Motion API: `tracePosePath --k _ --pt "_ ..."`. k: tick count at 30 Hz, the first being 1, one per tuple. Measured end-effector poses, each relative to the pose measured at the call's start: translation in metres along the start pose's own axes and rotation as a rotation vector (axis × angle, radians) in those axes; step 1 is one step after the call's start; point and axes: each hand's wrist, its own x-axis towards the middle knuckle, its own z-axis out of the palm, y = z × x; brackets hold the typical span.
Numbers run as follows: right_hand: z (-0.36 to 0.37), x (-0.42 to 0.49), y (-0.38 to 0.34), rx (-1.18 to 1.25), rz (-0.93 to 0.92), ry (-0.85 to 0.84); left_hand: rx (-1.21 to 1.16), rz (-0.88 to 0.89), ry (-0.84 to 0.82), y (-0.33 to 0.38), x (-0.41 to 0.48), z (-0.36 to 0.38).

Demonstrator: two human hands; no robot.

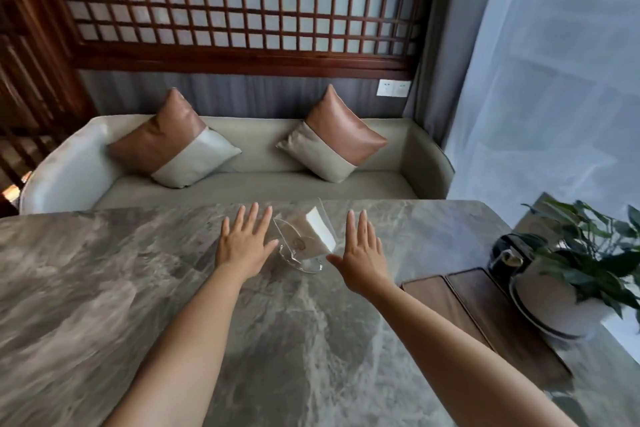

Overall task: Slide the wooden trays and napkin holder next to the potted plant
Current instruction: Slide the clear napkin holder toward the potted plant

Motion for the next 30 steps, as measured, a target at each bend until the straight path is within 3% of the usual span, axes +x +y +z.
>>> tracePosePath --k 12,21,30 --pt "0.044 0.063 -0.005 -0.06 0.01 -0.06 -0.174 -0.052 -0.14 -0.006 0.067 0.033" --pt "0.065 0.09 0.008 0.113 0.124 -0.077 -0.455 -0.135 -0.169 0.023 0.102 0.068" --pt "0.073 0.092 0.011 0.199 0.102 -0.065 -0.702 -0.227 -0.162 0.036 0.115 0.079"
